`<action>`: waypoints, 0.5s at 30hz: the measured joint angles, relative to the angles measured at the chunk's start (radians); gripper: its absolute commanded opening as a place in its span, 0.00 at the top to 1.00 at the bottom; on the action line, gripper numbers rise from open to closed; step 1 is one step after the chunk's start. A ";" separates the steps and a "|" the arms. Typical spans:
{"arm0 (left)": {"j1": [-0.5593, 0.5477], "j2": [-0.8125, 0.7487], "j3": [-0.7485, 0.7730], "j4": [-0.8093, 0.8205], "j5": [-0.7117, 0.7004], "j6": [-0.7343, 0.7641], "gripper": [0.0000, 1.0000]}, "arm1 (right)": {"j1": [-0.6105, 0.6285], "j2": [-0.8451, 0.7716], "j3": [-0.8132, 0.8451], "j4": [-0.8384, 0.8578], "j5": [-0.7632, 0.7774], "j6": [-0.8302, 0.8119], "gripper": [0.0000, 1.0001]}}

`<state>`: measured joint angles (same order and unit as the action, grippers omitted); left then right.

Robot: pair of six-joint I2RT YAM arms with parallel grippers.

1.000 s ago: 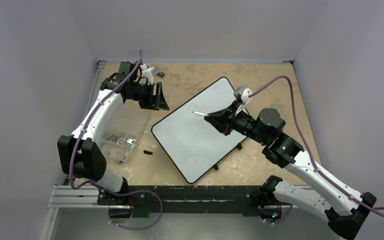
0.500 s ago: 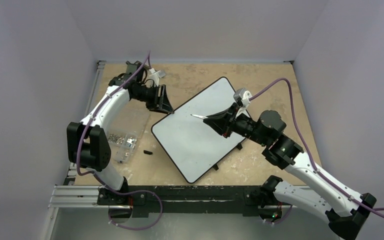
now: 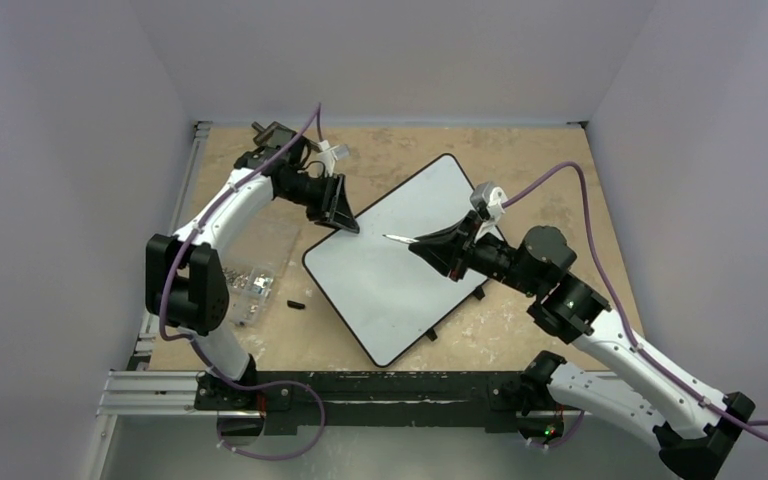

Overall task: Write a sentence on the whiteboard
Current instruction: Hold the whiteboard on the whiteboard stand.

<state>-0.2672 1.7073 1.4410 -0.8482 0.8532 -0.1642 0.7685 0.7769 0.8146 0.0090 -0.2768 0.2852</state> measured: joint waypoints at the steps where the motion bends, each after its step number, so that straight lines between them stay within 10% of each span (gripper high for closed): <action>1: -0.005 0.004 0.004 -0.002 0.004 0.002 0.73 | 0.000 0.000 -0.002 0.000 -0.003 0.000 1.00; 8: -0.024 0.021 0.015 -0.009 0.045 0.026 1.00 | 0.000 0.009 -0.006 0.001 -0.030 -0.021 1.00; 15: -0.040 0.021 0.032 -0.010 0.071 0.029 1.00 | 0.000 0.102 -0.006 -0.003 -0.075 -0.056 1.00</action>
<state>-0.3077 1.7279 1.4727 -0.8581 0.9241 -0.1352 0.7685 0.8791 0.8089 0.0059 -0.3519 0.2287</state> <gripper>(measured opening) 0.045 0.107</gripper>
